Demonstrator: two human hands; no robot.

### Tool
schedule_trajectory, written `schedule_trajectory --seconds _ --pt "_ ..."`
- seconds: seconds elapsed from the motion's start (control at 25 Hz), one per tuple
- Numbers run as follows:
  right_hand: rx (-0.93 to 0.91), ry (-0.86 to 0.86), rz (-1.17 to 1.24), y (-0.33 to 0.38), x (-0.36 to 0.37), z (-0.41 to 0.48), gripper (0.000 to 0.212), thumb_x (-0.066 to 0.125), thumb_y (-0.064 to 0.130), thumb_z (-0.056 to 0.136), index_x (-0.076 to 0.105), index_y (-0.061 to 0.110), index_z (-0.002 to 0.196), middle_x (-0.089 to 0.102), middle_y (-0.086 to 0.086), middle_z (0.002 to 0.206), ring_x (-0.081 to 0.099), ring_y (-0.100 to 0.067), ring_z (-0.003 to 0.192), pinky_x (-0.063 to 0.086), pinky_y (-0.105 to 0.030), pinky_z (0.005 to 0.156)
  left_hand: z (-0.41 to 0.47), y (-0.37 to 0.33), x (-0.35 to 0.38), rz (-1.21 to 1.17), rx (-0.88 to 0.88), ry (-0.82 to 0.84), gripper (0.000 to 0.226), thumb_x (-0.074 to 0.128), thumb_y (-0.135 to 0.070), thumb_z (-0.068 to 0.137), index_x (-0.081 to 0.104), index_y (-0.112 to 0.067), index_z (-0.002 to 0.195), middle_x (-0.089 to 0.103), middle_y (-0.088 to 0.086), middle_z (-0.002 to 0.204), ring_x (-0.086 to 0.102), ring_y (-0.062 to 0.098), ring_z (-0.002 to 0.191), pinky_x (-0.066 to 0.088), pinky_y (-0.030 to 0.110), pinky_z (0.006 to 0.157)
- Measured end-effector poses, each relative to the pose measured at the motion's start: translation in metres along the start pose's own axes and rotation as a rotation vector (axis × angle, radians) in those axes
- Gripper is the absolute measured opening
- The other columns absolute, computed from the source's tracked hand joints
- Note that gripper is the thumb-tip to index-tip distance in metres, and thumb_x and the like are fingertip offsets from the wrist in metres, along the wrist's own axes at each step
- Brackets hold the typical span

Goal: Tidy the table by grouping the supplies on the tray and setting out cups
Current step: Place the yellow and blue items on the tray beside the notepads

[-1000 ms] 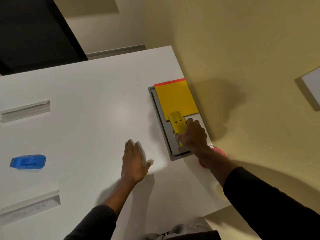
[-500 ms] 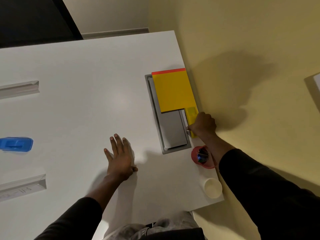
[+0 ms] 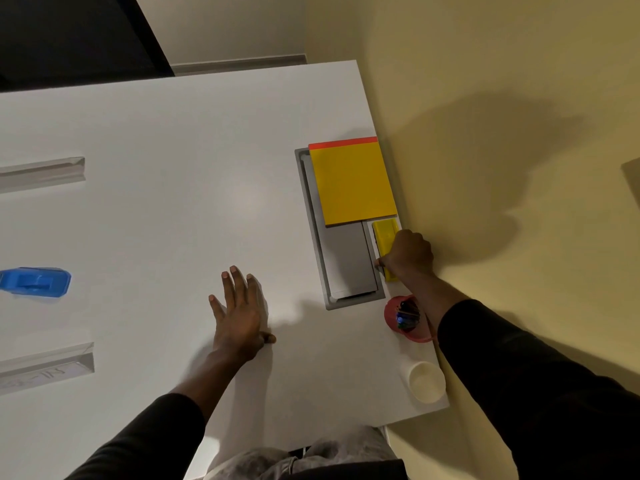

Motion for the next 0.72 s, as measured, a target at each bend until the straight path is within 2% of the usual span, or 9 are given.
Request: schedule_trajectory --seconds 0.2,0.32,0.44,0.52,0.6,0.72 --pt "-0.012 -0.003 0.000 -0.002 0.003 0.003 0.053 0.092 0.037 0.075 0.067 0.003 0.107 0.072 -0.016 0.111 0.071 -0.034 0.101 0.046 -0.030 0.065 -0.002 0.001 -0.002 -0.016 0.002 -0.012 0.145 0.088 -0.051 0.078 -0.019 -0.006 0.164 -0.043 0.021 0.165 -0.039 0.042 0.154 0.005 0.072 0.128" --pt "0.011 -0.032 -0.014 -0.005 0.006 0.003 0.061 0.092 0.048 0.073 0.066 0.004 0.105 0.070 -0.017 0.110 0.069 -0.035 0.101 0.050 -0.034 0.068 -0.004 0.001 -0.005 -0.039 0.013 -0.011 0.145 0.087 -0.055 0.077 -0.019 -0.008 0.165 -0.042 0.018 0.167 -0.039 0.039 0.155 0.001 0.068 0.130" --pt "-0.018 -0.120 -0.051 0.002 0.001 -0.005 0.077 0.089 0.055 0.072 0.059 0.001 0.118 0.064 -0.023 0.116 0.065 -0.041 0.106 0.056 -0.043 0.079 -0.012 0.011 -0.007 -0.086 -0.021 -0.067 0.147 0.082 -0.069 0.073 -0.013 -0.007 0.166 -0.036 0.019 0.169 -0.034 0.036 0.158 -0.001 0.061 0.132" --pt "-0.078 -0.217 -0.075 0.010 -0.006 -0.012 0.075 0.086 0.052 0.077 0.056 0.001 0.123 0.062 -0.024 0.116 0.063 -0.043 0.106 0.056 -0.047 0.080 -0.014 0.021 -0.006 -0.160 -0.073 -0.103 0.152 0.076 -0.082 0.067 -0.011 -0.006 0.166 -0.034 0.022 0.170 -0.034 0.036 0.158 -0.003 0.059 0.133" --pt "-0.266 -0.256 -0.071 0.044 -0.006 -0.027 0.060 0.081 0.048 0.082 0.059 0.007 0.120 0.062 -0.020 0.115 0.063 -0.042 0.106 0.057 -0.048 0.080 -0.021 0.047 -0.009 -0.199 -0.178 -0.160 0.157 0.067 -0.092 0.064 -0.016 -0.005 0.165 -0.039 0.022 0.167 -0.039 0.036 0.156 -0.007 0.058 0.132" --pt "-0.588 -0.130 0.038 0.097 0.009 -0.057 0.041 0.079 0.041 0.084 0.064 0.018 0.115 0.065 -0.009 0.114 0.065 -0.033 0.106 0.057 -0.046 0.083 -0.026 0.075 -0.013 -0.219 -0.271 -0.158 0.165 0.062 -0.099 0.059 -0.027 -0.004 0.161 -0.048 0.025 0.161 -0.046 0.039 0.151 -0.012 0.060 0.130"
Point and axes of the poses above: each hand's wrist, its own z-axis towards the middle knuckle, its own x-axis out of the palm, y = z × x, the point moved 2 cm from there along z, towards the middle knuckle
